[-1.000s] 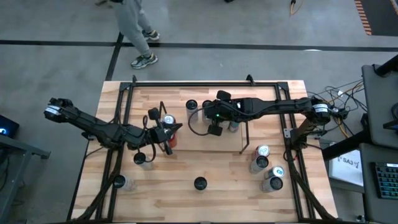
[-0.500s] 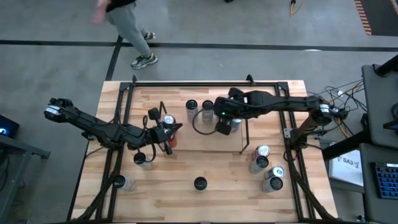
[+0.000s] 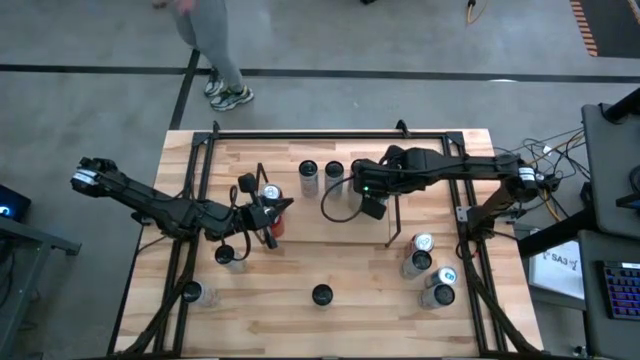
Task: Place canned beverage on shelf
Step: Adjust the white and yellow soda can, then adjust the white and blue soda can, then put the white and blue soda can on the shelf aligned with the other white and blue soda can
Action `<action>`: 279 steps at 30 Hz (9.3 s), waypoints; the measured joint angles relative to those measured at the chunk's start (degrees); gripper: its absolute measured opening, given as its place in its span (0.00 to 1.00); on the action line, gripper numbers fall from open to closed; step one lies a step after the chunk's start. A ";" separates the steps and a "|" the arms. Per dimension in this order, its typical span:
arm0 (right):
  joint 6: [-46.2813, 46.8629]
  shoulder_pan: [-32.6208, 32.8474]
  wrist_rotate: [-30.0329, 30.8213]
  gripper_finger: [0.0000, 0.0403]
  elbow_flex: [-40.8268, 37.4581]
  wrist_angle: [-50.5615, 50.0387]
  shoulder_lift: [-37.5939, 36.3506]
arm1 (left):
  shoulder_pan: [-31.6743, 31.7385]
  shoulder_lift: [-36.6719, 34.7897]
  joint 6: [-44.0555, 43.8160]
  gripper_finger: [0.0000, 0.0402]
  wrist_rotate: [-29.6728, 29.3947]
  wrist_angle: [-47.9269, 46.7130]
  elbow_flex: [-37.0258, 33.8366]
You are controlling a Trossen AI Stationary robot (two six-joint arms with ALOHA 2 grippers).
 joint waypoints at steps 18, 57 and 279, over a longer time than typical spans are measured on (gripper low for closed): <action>0.10 0.13 -2.56 0.02 -2.01 5.22 0.13 | 0.00 0.00 0.00 0.00 0.00 0.00 0.00; -4.98 0.76 -1.75 0.02 -2.40 12.79 1.97 | 0.00 -0.02 0.22 0.00 0.02 -0.92 0.02; 50.06 37.97 -7.16 0.63 -12.01 -5.28 -3.61 | -16.85 41.93 -25.24 0.00 -7.56 -35.83 47.65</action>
